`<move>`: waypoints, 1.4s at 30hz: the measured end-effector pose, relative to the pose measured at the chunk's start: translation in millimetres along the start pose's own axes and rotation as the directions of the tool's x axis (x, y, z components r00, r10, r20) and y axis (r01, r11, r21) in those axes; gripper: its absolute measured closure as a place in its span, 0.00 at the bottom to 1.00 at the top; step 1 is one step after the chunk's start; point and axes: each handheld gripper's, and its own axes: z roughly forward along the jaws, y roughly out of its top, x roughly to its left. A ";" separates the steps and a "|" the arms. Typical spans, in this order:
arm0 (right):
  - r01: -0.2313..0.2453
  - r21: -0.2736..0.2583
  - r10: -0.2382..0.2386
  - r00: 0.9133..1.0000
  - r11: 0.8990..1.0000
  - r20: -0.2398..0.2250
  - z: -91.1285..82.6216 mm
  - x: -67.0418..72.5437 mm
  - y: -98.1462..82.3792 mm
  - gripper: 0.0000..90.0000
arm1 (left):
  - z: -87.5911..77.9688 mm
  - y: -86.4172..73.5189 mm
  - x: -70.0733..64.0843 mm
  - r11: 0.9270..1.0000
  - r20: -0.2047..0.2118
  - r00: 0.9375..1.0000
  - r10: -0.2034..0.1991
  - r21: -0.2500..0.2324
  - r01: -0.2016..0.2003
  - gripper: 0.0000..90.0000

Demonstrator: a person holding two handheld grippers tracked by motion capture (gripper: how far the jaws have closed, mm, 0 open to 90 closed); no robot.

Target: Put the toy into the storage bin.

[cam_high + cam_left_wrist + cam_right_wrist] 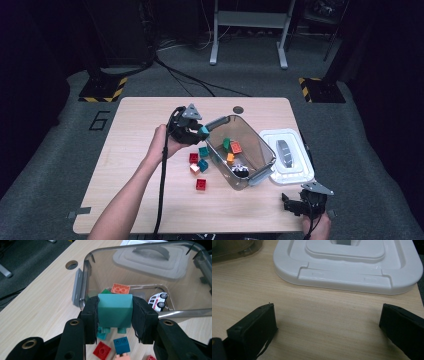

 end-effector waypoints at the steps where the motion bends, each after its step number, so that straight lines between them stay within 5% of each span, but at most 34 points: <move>1: 0.000 0.000 0.000 1.000 1.000 0.000 0.0 0.0 0.0 0.00 | 2.1 3.9 -1.7 1.000 0.001 1.000 0.009 0.000 -0.009 0.66; 21: 0.000 0.000 0.000 1.000 1.000 0.000 0.0 0.0 0.0 0.00 | 39.3 30.0 -21.1 0.998 0.068 0.997 0.046 0.031 -0.048 0.66; 42: 0.003 0.001 -0.003 1.000 1.000 -0.002 0.0 -0.1 -0.1 0.00 | 74.8 12.9 -34.6 0.987 0.143 0.990 -0.009 0.161 -0.014 0.66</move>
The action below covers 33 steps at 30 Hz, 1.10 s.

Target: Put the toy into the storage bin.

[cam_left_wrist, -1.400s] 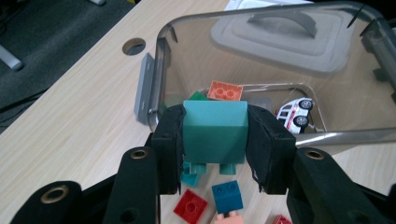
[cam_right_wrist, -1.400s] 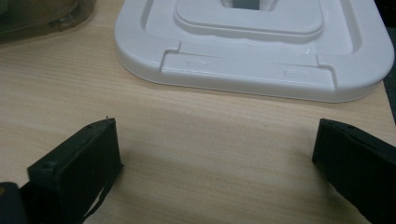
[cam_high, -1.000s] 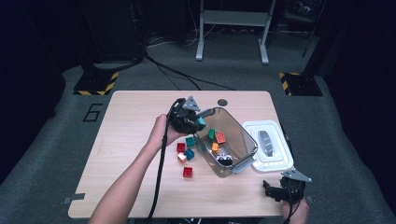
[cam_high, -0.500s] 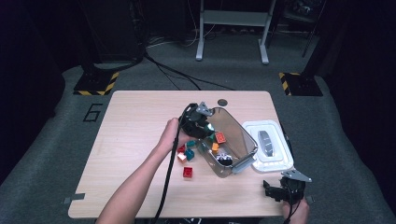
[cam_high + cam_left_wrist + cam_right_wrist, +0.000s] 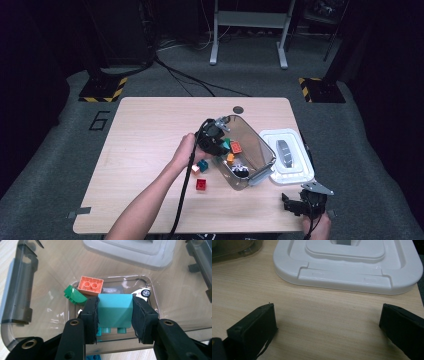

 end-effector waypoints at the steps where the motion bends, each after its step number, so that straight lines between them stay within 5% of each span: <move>1: 0.000 0.000 0.000 1.000 1.000 0.000 0.0 0.0 0.0 0.00 | 0.0 0.0 0.0 1.000 0.000 1.000 0.000 0.000 0.000 0.66; 7: -0.001 0.000 0.001 1.000 1.000 0.001 0.0 0.0 0.0 0.00 | -1.5 -1.6 -0.7 1.000 0.009 1.000 0.003 0.003 -0.003 0.65; 14: 0.001 0.000 -0.001 1.000 1.000 0.001 0.0 -0.1 0.0 0.00 | -13.7 -4.9 -0.3 1.000 -0.001 1.000 -0.003 -0.010 0.003 0.47; 18: -0.003 -0.001 0.003 1.000 1.000 0.002 0.0 0.1 0.1 0.00 | -24.1 -10.2 0.5 0.999 -0.029 0.999 -0.018 -0.047 0.016 0.40; 20: 0.001 0.000 -0.001 1.000 1.000 0.001 0.0 -0.1 0.0 0.00 | -29.9 -14.7 1.3 0.997 -0.010 1.000 -0.023 -0.070 0.022 0.31; 25: 0.001 0.000 -0.001 1.000 1.000 0.001 0.0 -0.1 0.0 0.00 | -43.6 -34.9 6.2 0.993 -0.040 0.998 -0.043 -0.109 0.038 0.17; 33: 0.000 0.000 0.000 1.000 1.000 0.000 0.0 0.0 0.0 0.00 | -46.9 -71.1 18.0 0.987 -0.038 0.994 -0.100 -0.130 0.095 0.11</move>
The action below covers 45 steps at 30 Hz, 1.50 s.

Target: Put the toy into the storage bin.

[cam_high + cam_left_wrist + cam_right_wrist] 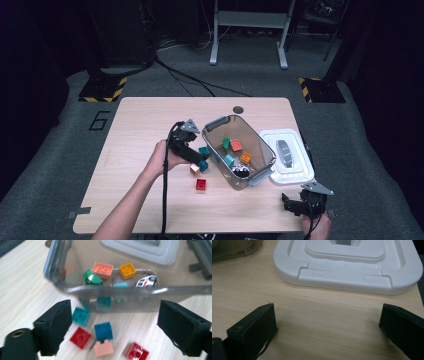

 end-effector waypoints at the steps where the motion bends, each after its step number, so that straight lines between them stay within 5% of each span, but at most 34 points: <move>1: -0.004 -0.002 0.004 1.000 1.000 0.002 0.0 0.1 0.1 0.00 | 0.9 -4.9 1.8 1.000 -0.004 1.000 -0.004 0.006 0.004 0.09; 12: -0.003 -0.001 0.003 1.000 1.000 0.002 0.0 0.1 0.1 0.00 | 30.4 -53.8 11.3 0.993 -0.067 0.993 -0.095 0.057 0.099 0.01; 16: -0.003 -0.001 0.003 1.000 1.000 0.002 0.0 0.1 0.1 0.00 | 44.7 -64.2 12.7 0.990 -0.050 0.993 -0.109 0.080 0.113 0.02; 20: -0.003 -0.001 0.003 1.000 1.000 0.002 0.0 0.2 0.1 0.00 | 53.4 -70.2 14.1 0.992 -0.037 0.995 -0.097 0.078 0.099 0.21; 45: -0.004 -0.001 0.004 1.000 1.000 0.002 0.0 0.2 0.1 0.00 | 66.3 -72.8 8.7 0.986 -0.043 0.998 -0.056 0.154 0.062 0.65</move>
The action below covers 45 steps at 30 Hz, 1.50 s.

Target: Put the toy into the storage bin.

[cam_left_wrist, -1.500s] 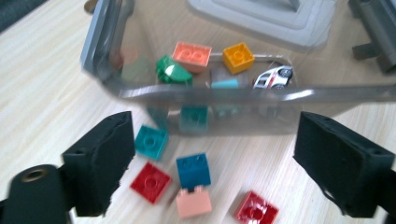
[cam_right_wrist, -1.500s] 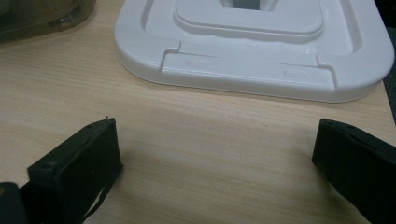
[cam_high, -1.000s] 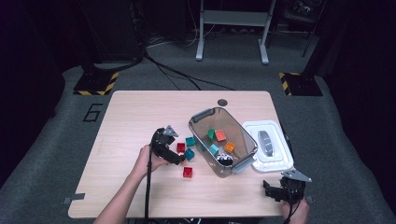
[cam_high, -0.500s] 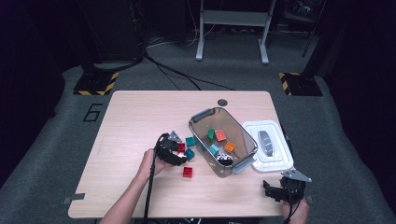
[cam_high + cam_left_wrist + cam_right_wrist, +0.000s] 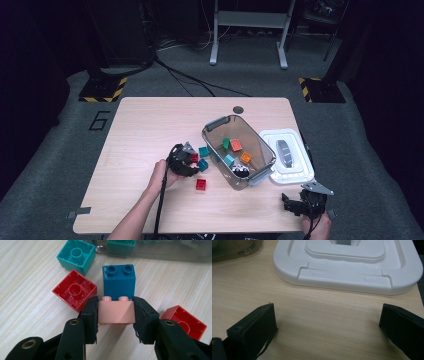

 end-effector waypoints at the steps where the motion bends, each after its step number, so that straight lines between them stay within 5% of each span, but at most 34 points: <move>1: 0.001 0.000 -0.001 1.000 1.000 0.000 0.0 -0.1 0.0 0.00 | -0.8 -0.3 0.7 1.000 0.004 1.000 0.002 0.001 -0.002 0.66; 19: 0.000 0.000 0.000 1.000 1.000 0.000 0.0 0.0 0.0 0.00 | -24.5 -2.9 4.2 0.999 -0.020 1.000 -0.003 -0.052 0.002 0.66; 36: 0.002 0.001 -0.002 1.000 1.000 -0.001 0.0 -0.1 -0.1 0.00 | -58.4 6.6 12.6 0.991 -0.006 0.998 -0.068 -0.116 0.067 0.66; 45: 0.001 0.000 -0.001 1.000 1.000 0.000 0.0 -0.1 0.0 0.00 | -74.2 23.6 8.0 0.991 -0.039 0.999 -0.034 -0.130 0.029 0.66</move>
